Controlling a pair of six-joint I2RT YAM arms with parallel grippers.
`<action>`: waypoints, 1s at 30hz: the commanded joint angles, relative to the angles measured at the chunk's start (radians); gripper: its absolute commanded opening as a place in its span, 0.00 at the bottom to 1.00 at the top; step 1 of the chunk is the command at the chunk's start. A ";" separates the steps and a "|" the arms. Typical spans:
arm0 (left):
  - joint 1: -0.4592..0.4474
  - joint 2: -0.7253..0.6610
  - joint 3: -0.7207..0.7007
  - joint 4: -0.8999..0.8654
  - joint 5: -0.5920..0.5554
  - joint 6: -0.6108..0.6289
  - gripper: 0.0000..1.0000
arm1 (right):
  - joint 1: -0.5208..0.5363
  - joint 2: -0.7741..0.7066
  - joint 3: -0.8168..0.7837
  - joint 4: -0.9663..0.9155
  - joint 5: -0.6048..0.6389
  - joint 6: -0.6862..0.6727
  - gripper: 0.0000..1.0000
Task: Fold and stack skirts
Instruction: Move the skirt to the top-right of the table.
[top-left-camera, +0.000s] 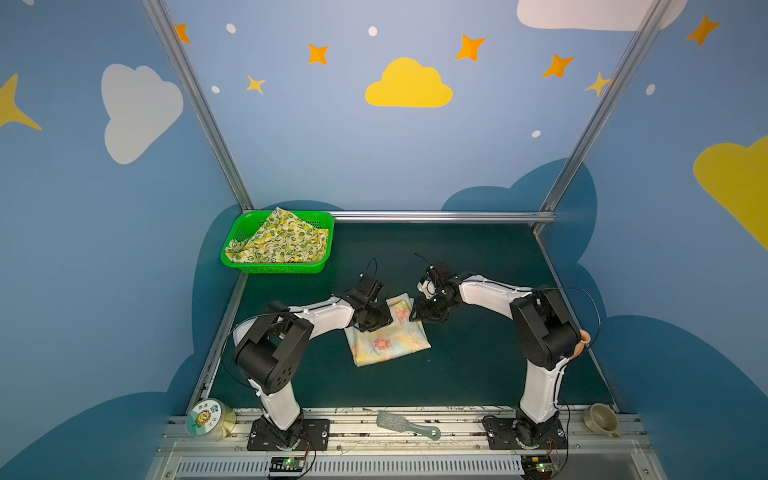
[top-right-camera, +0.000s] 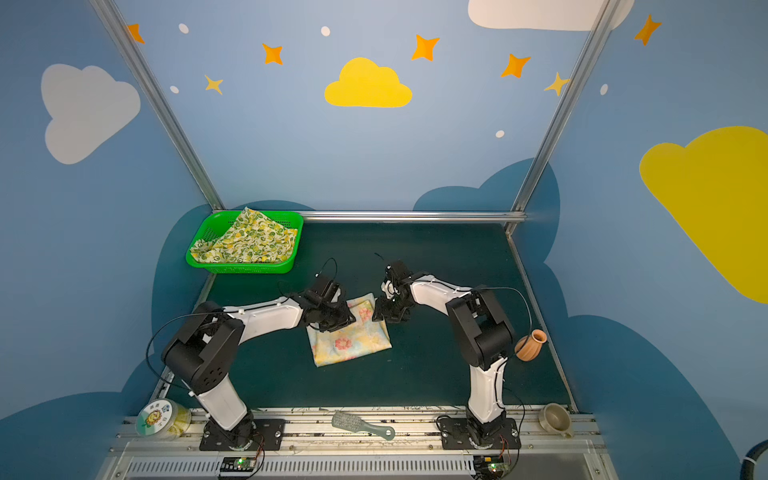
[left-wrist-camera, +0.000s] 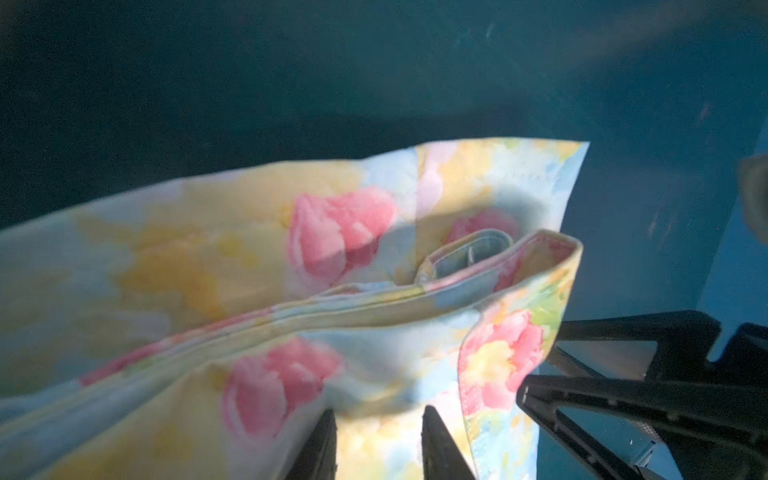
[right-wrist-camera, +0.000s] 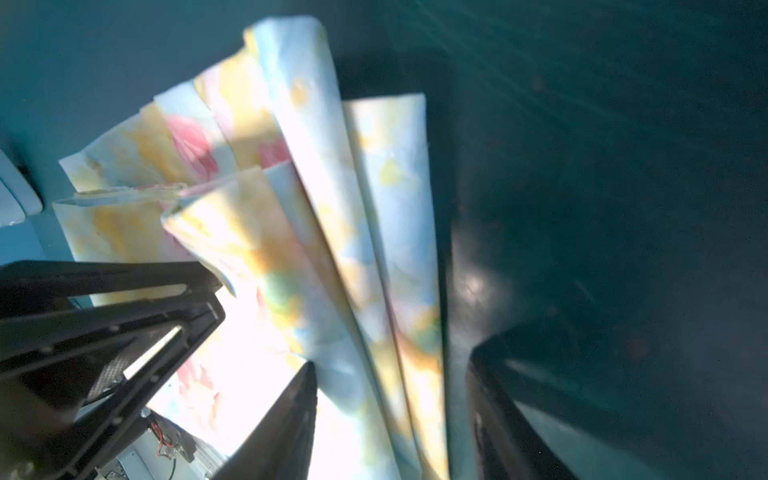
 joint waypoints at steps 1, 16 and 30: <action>-0.002 0.031 0.015 0.003 0.007 -0.001 0.35 | 0.015 0.056 -0.005 0.007 0.033 -0.002 0.52; -0.003 0.086 0.040 -0.009 -0.004 0.012 0.34 | 0.023 0.075 0.002 0.051 -0.036 -0.005 0.43; 0.043 0.020 0.115 -0.049 -0.003 0.023 0.34 | -0.054 0.038 0.010 0.003 -0.055 -0.031 0.00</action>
